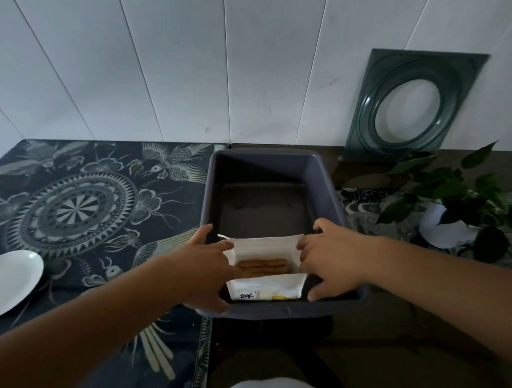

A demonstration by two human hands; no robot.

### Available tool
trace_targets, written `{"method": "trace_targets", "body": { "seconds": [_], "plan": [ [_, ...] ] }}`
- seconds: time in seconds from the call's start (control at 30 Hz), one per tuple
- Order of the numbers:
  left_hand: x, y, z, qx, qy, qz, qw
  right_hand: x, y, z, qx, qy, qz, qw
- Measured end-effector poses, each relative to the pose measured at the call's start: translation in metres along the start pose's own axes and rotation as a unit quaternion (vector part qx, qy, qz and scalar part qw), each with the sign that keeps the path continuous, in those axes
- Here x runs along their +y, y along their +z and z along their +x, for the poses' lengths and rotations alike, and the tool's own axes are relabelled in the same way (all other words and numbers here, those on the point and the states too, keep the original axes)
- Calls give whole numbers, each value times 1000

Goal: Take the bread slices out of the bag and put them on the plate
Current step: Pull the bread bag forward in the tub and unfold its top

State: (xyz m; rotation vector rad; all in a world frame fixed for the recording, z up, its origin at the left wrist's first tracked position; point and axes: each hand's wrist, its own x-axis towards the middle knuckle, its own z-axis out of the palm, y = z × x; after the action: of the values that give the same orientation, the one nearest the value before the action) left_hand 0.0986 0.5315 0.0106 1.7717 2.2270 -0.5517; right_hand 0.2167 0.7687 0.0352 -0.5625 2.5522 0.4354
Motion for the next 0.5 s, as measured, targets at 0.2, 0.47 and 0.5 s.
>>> {"method": "trace_targets", "body": {
  "seconds": [0.2,0.47,0.5],
  "plan": [
    [13,10,-2,56,-3,9,998,-5,0,-6,-35,-2,19,999],
    [7,15,-8,91,-17,20,995,-6,-6,-3,-26,14,49,998],
    [6,15,-9,89,-19,28,995,-5,-7,-4,-26,13,47,998]
  ]
}}
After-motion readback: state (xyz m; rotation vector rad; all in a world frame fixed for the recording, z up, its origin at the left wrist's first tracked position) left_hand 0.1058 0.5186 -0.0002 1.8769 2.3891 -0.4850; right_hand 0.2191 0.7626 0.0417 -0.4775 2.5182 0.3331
